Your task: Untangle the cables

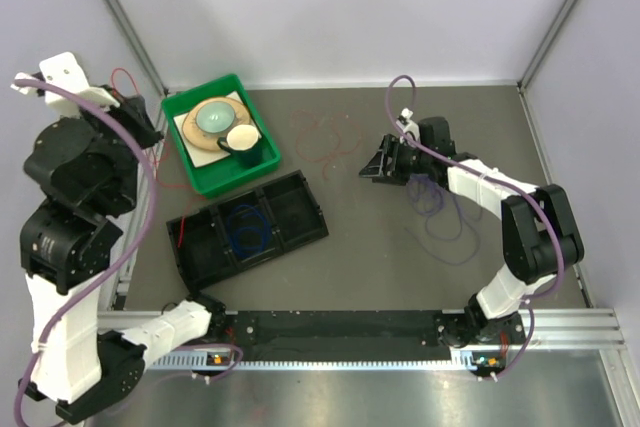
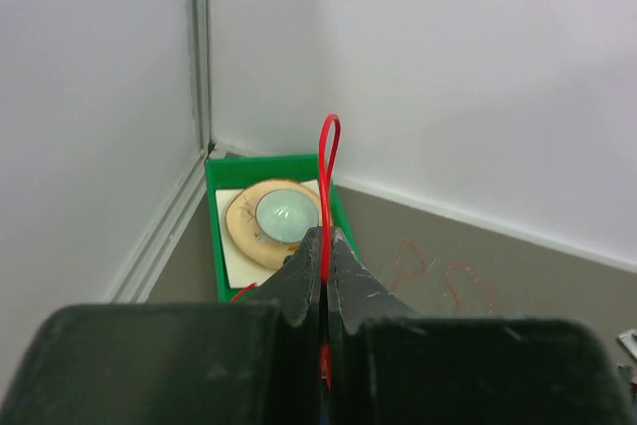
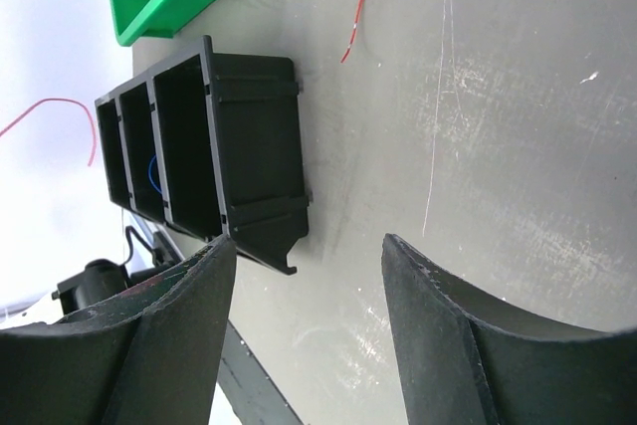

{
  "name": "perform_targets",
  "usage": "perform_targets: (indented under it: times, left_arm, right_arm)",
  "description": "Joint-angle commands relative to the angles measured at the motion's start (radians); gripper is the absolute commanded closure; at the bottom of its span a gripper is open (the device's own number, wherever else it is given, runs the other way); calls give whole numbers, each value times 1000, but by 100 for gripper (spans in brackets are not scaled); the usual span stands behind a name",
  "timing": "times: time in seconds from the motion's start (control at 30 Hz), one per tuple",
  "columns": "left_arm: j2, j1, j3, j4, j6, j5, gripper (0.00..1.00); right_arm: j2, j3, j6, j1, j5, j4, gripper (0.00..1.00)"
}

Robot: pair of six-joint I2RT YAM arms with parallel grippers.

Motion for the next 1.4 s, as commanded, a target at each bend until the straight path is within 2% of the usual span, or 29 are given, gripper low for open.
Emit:
perform_targets:
  times: [0.0,0.17,0.37,0.67,0.9,1.17,1.37]
  left_arm:
    - [18,-1,77,66,32,49,100]
    - [32,-1,73,78,47,43,100]
    - [19,-1,-19,83,35,14,100]
    - [-18,-1,-286,32,-34,-70,100]
    - [5,12,-384,-37,-75,-96,100]
    - [45,101,-430,-141,-123,-93,100]
    - [32,196,-440,-144,-101,-40,100]
  right_arm:
    - [-3,42,3,20,-16,37,40]
    - [-10,42,9,21,-14,37,40]
    - [-12,38,7,26,-12,37,40]
    - [-7,32,4,27,-20,37,40]
    - [-12,16,4,27,-23,36,40]
    - [-9,4,9,27,-26,39,40]
    - [-3,7,9,27,-31,37,40]
